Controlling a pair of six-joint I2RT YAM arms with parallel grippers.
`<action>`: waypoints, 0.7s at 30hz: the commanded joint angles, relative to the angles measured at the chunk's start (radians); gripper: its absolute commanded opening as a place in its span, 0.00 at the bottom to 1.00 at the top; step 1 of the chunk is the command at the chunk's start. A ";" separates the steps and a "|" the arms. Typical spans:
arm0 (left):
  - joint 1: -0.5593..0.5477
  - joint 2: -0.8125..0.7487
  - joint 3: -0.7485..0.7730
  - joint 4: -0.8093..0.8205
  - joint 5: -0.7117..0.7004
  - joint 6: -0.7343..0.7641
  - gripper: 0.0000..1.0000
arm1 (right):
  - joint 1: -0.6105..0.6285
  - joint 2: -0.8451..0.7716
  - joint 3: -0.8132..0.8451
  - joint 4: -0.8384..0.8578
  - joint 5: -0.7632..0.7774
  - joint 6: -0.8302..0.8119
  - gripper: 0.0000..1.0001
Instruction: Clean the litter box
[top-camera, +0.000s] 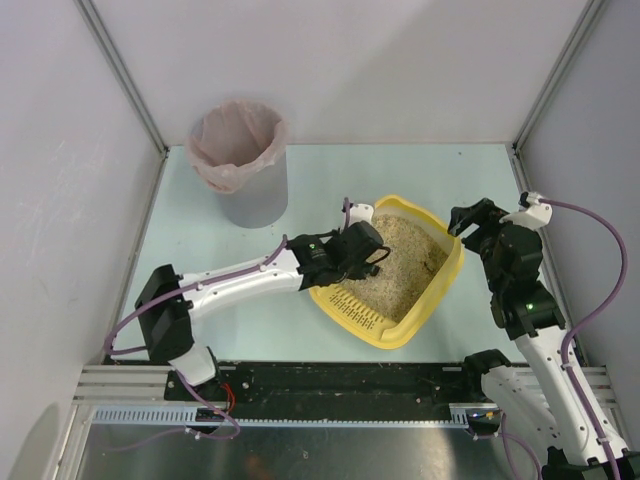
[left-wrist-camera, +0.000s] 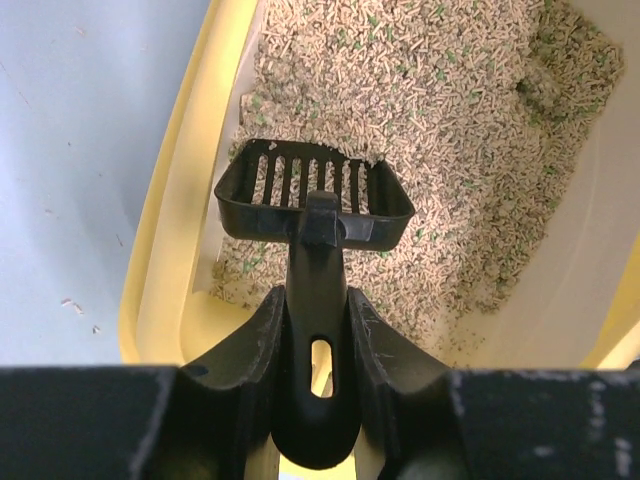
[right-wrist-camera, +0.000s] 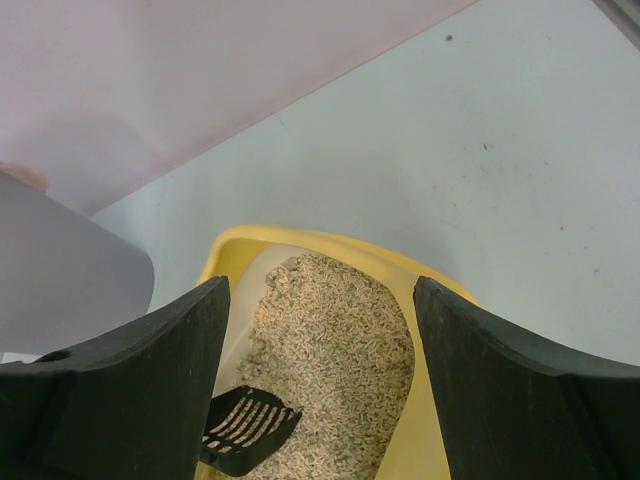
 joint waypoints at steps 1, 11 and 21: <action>0.003 -0.082 -0.032 0.017 0.030 -0.103 0.00 | 0.001 0.004 0.014 0.050 -0.011 0.021 0.79; 0.037 -0.046 -0.053 0.019 0.049 -0.147 0.00 | 0.000 0.001 0.008 0.062 -0.028 0.027 0.79; 0.084 -0.019 -0.088 0.060 0.038 -0.086 0.00 | 0.000 -0.001 0.006 0.064 -0.026 0.027 0.79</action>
